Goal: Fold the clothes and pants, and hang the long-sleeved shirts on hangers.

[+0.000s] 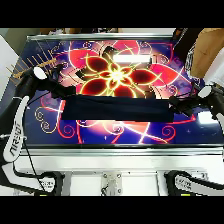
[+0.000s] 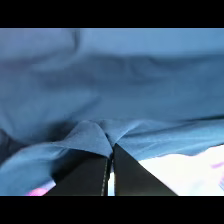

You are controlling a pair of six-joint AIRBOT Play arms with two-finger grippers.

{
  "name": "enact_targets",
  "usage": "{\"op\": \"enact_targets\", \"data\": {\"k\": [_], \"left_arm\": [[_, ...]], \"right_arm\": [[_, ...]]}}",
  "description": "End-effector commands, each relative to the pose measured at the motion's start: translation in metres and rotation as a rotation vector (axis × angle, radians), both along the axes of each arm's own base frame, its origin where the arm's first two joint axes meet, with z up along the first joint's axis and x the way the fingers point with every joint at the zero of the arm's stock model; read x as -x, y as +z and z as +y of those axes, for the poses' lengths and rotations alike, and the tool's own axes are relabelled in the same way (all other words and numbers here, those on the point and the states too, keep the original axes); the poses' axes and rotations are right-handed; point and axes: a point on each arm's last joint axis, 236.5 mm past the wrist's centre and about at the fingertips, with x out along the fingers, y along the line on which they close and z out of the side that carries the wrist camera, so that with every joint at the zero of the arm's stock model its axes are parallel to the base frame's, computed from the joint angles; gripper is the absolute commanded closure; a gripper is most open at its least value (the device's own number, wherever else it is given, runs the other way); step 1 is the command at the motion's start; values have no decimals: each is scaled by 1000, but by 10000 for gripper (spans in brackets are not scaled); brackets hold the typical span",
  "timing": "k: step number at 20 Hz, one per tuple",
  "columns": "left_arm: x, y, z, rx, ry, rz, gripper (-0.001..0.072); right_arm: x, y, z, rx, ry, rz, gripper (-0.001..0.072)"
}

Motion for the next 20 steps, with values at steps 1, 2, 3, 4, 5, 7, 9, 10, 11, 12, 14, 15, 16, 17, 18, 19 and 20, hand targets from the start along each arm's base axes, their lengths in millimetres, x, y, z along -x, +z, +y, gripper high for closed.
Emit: {"op": "enact_targets", "data": {"k": [1, 2, 3, 4, 5, 7, 9, 10, 11, 12, 14, 15, 16, 17, 18, 19, 20], "left_arm": [[-17, -16, 0, -1, 2, 11, 697], [-18, -21, 0, 0, 2, 20, 698], [-19, -25, 0, 1, 3, 26, 697], [-21, -27, 0, 0, 6, 23, 576], [-25, -27, 0, 0, 12, 8, 278], [-33, -21, 0, 7, 30, -33, 138], [-42, 1, -4, 51, 58, -93, 138], [-44, 14, -2, 57, 65, -124, 138], [-43, 28, -2, 58, 64, -150, 139], [-41, 41, -3, 59, 59, -170, 140], [-30, 62, -11, 64, 31, -187, 351], [-25, 71, -19, 66, 11, -199, 597], [-23, 78, -28, 69, -8, -215, 698], [-19, 83, -41, 73, -36, -228, 697], [-15, 86, -54, 76, -65, -233, 697], [-10, 87, -67, 80, -94, -233, 697], [-5, 86, -83, 83, -130, -231, 697]], "right_arm": [[-28, -3, 2, 1, -23, -81, 685], [-34, -3, 3, 1, -28, -105, 678], [-41, -2, 5, 2, -32, -127, 553], [-46, -1, 6, 1, -38, -146, 377], [-50, 0, 6, 0, -46, -163, 291], [-59, 6, 5, -12, -70, -204, 288], [-68, 23, 1, -46, -93, -268, 128], [-71, 35, -2, -54, -69, -306, 106], [-69, 45, -9, -59, -47, -332, 106], [-62, 50, -18, -57, -16, -336, 105], [-37, 43, -38, -55, 50, -282, 103], [-23, 35, -47, -67, 92, -241, 100], [-10, 25, -54, -91, 114, -199, 33], [-2, 14, -61, -112, 115, -165, -8], [5, 3, -66, -132, 120, -137, -8], [9, -9, -66, -156, 131, -119, -8], [9, -19, -63, -187, 144, -111, -8]]}}
